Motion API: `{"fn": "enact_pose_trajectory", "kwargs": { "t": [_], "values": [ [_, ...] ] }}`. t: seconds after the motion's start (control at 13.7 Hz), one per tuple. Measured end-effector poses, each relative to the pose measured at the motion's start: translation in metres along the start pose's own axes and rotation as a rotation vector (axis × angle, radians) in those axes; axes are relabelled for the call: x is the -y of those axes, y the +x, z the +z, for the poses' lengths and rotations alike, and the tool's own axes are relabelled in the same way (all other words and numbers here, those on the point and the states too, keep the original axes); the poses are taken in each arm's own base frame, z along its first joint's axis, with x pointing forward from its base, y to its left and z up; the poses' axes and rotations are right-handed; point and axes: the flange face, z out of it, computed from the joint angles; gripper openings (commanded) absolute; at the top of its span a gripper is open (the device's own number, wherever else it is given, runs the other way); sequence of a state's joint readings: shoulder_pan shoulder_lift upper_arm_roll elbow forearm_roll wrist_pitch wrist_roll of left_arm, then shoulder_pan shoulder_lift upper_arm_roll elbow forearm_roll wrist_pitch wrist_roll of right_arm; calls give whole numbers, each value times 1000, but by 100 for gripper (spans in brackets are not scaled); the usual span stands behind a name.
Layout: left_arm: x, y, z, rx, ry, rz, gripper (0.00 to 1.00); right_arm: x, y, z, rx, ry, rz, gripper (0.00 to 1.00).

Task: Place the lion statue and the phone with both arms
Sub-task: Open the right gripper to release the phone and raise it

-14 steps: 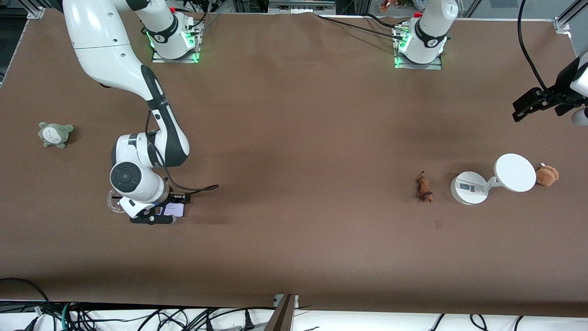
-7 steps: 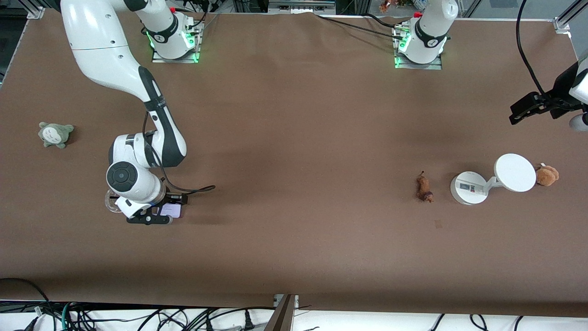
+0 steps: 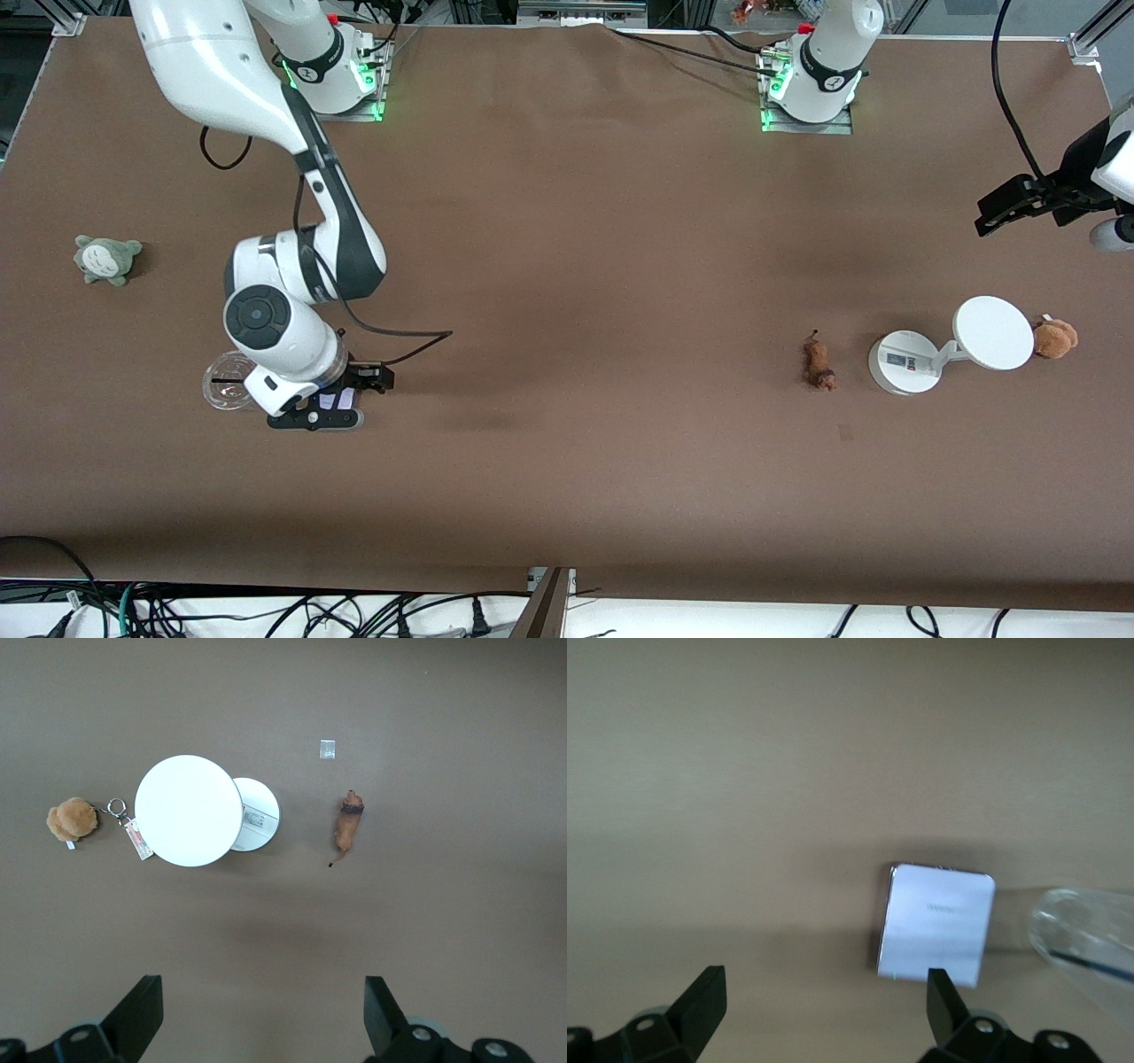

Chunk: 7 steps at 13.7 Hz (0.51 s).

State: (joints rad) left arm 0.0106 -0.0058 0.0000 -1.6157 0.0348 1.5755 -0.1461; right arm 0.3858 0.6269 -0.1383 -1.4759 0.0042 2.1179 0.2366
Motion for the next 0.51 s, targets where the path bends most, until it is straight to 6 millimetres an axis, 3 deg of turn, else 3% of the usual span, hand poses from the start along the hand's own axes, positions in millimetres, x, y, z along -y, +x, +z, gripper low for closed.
{"fn": "enact_pose_trajectory", "kwargs": {
  "t": [0.22, 0.51],
  "values": [
    [0, 0, 0, 4, 0, 0, 100, -22, 9, -83, 8, -11, 32, 100],
    [0, -1, 0, 6, -2, 0, 100, -90, 7, -166, -33, -34, 73, 100]
  ]
}}
